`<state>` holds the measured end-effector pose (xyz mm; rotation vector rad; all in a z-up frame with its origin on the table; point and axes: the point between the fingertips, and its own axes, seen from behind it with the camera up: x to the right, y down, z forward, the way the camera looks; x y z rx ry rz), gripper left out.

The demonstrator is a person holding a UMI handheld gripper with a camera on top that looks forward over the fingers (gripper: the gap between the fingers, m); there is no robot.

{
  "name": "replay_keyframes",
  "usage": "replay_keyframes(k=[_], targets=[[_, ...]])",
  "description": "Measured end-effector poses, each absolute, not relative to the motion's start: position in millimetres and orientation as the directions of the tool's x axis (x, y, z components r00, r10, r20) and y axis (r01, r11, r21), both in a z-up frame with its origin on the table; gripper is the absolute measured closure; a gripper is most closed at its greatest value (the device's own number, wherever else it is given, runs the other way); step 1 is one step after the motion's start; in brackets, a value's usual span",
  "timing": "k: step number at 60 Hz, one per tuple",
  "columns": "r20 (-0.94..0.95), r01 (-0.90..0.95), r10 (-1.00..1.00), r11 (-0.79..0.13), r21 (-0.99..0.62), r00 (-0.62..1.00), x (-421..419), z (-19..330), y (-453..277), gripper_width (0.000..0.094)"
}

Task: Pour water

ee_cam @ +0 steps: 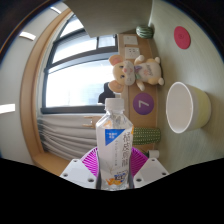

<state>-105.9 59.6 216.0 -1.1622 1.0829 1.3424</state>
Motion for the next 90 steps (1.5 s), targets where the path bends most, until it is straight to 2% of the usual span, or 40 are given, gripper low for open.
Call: replay_keyframes(k=[4, 11, 17, 23, 30, 43, 56, 73, 75, 83, 90], targets=[[-0.959, -0.962, 0.142, -0.081, -0.259, 0.246, -108.7, 227.5, 57.1, 0.0569], [-0.78, -0.791, 0.193, -0.029, -0.611, 0.595, -97.6, 264.6, 51.0, 0.0569], [-0.547, -0.553, 0.139, 0.002, -0.833, 0.825, -75.6, 285.0, 52.3, 0.0571], [-0.323, -0.324, 0.028, 0.051, -0.945, 0.946, -36.3, 296.9, 55.3, 0.057], [-0.167, -0.16, -0.096, 0.069, -0.985, 0.981, 18.5, 298.2, 54.7, 0.057], [0.024, 0.01, -0.274, -0.055, -0.998, 0.962, 125.4, 245.6, 56.1, 0.057], [0.058, 0.004, -0.368, -0.146, -0.989, 0.928, 198.4, 167.0, 57.4, 0.057], [0.048, -0.046, -0.402, -0.222, -0.974, 0.914, 226.8, 89.7, 54.7, 0.0559], [0.041, -0.034, -0.409, -0.174, -0.984, 0.912, 227.7, 97.4, 53.1, 0.0558], [0.005, -0.06, -0.417, -0.142, -0.988, 0.909, 228.1, 95.5, 49.4, 0.0557], [0.011, -0.047, -0.409, -0.132, -0.99, 0.913, 227.7, 96.3, 49.5, 0.0461]])
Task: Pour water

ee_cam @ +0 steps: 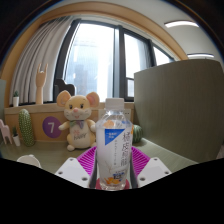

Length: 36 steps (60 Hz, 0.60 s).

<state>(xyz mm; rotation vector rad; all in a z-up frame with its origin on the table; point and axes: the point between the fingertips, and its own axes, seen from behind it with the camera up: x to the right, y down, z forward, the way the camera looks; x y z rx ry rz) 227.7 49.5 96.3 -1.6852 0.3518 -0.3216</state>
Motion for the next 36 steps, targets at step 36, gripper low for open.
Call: replay_keyframes(k=[36], targets=[[0.004, -0.091, -0.272, -0.336, -0.937, 0.962, 157.9, 50.5, -38.9, 0.0166]])
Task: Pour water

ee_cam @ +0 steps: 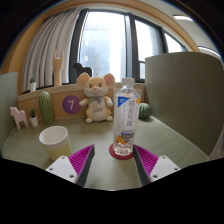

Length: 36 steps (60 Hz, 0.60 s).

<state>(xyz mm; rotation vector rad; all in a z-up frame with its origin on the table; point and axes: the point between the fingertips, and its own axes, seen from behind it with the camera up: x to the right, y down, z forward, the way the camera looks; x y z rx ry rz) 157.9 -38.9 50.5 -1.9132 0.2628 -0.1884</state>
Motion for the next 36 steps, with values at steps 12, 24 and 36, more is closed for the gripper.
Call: replay_keyframes(k=[12, 24, 36], targets=[[0.052, -0.034, -0.228, -0.357, -0.934, 0.972, 98.0, 68.6, -95.6, 0.0167], [0.067, 0.032, -0.1, -0.316, -0.948, 0.993, 12.1, 118.1, -133.4, 0.0157], [-0.002, 0.0, 0.008, -0.26, -0.966, 1.0, -55.1, 158.5, -156.1, 0.0161]])
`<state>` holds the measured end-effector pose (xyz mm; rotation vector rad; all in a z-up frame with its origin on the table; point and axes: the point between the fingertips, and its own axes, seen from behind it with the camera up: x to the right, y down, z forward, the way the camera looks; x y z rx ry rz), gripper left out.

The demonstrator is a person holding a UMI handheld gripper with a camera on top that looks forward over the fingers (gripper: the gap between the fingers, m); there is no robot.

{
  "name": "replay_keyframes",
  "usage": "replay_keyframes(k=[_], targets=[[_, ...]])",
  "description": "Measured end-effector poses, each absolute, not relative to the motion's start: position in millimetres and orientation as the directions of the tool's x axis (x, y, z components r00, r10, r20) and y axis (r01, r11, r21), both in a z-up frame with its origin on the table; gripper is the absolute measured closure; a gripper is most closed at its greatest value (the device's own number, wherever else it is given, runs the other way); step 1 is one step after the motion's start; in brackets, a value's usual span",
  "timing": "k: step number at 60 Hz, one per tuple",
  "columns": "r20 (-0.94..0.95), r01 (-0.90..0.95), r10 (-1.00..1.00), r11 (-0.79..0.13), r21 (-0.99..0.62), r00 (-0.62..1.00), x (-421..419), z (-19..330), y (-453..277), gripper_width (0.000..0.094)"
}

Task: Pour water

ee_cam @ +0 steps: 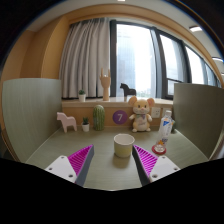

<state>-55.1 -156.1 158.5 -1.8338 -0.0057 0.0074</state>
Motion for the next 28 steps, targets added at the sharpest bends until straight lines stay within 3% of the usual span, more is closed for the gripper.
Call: replay_keyframes(k=[12, 28], targets=[[-0.008, 0.009, 0.076, -0.225, -0.974, 0.997, -98.1, 174.5, -171.4, 0.0158], [0.018, 0.043, 0.104, -0.244, -0.969, 0.994, -116.9, 166.7, -183.9, 0.0158]])
